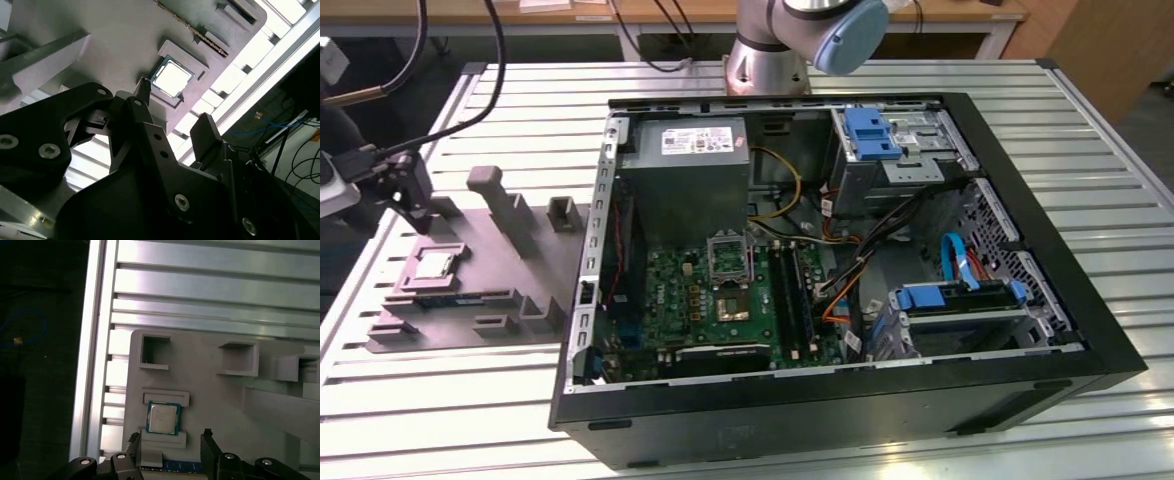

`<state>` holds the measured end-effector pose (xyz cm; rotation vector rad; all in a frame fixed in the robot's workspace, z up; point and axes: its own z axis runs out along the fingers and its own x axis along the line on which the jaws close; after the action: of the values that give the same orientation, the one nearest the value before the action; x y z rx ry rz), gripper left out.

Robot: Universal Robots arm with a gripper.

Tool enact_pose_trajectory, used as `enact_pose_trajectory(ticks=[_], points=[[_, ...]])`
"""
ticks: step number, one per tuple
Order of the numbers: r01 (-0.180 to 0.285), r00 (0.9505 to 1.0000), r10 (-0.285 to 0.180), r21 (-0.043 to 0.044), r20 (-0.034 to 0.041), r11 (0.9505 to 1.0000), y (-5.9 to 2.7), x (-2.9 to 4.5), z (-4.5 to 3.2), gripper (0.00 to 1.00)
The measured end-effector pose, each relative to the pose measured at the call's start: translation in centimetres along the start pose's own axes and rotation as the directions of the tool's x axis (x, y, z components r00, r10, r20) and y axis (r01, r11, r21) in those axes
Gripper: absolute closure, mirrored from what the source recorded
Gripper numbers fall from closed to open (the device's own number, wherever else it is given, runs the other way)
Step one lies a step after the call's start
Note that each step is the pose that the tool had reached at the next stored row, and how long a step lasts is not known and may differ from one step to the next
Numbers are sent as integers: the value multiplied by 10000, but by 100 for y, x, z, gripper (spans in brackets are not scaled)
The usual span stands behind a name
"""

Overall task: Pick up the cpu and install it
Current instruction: 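Pick up the cpu and move it towards the insertion slot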

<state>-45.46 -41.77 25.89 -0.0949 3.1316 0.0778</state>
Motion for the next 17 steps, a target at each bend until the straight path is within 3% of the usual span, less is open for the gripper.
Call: enact_pose_trajectory(ticks=[12,17], points=[[-238,9997,238,2,11,9997,-11,2,217,41],[-239,9997,239,2,10,9997,-11,2,227,41]])
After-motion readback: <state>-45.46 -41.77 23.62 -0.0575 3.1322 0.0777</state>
